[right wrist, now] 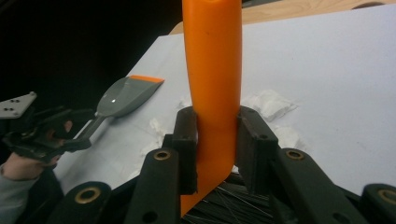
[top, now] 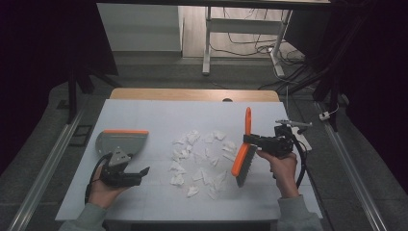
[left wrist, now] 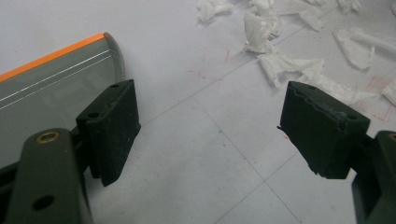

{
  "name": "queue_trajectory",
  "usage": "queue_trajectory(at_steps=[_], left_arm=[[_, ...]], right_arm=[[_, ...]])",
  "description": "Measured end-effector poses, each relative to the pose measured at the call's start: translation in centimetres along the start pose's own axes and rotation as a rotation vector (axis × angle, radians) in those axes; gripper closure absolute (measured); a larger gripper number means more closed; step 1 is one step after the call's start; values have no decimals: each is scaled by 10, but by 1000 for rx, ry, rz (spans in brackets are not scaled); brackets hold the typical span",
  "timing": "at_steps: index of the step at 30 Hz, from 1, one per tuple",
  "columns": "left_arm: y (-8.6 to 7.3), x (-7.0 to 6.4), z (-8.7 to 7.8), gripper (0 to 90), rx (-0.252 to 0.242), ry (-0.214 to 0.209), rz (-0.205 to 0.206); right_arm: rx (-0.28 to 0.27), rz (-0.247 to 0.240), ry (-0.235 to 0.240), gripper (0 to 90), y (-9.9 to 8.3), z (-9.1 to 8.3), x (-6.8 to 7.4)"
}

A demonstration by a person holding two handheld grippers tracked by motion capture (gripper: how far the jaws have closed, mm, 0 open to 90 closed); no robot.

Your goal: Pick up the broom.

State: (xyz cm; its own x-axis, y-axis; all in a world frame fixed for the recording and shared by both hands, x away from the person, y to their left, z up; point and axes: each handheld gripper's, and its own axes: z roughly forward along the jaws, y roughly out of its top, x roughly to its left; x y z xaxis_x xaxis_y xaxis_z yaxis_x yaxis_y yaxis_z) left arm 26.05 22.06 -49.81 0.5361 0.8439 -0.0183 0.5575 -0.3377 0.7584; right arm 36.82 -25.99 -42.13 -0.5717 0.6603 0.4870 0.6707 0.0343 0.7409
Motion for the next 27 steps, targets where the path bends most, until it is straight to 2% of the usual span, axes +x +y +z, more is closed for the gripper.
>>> queue_trajectory(at_steps=[4, 8, 9, 11, 12, 16, 20, 23, 27], left_arm=[[1, 2, -3, 210, -23, -16, -13], [3, 3, -4, 212, -41, -33, -20], [4, 2, -5, 213, -46, -26, -15], [7, -3, -7, 220, -57, 16, 26], [9, -4, -8, 219, -62, 16, 34], [19, -9, -12, 219, -107, -26, 24], [30, -22, -10, 220, -127, -56, 52], [40, -36, -6, 224, -137, -62, 105], [54, -55, 3, 226, -136, -119, 136]], right_arm=[[-13, 32, -6, 707, -8, 8, -2], [-25, 37, -17, 707, -10, 12, 0], [-27, 36, -16, 707, -11, 13, 2], [-24, 31, -9, 707, -12, 18, 5], [-28, 30, -6, 707, -13, 20, 7], [-33, 14, 6, 707, -14, 27, 16], [-57, 1, 17, 707, -15, 30, 25], [-84, -4, 21, 706, -14, 31, 31], [-122, 0, 30, 706, -16, 34, 35]])
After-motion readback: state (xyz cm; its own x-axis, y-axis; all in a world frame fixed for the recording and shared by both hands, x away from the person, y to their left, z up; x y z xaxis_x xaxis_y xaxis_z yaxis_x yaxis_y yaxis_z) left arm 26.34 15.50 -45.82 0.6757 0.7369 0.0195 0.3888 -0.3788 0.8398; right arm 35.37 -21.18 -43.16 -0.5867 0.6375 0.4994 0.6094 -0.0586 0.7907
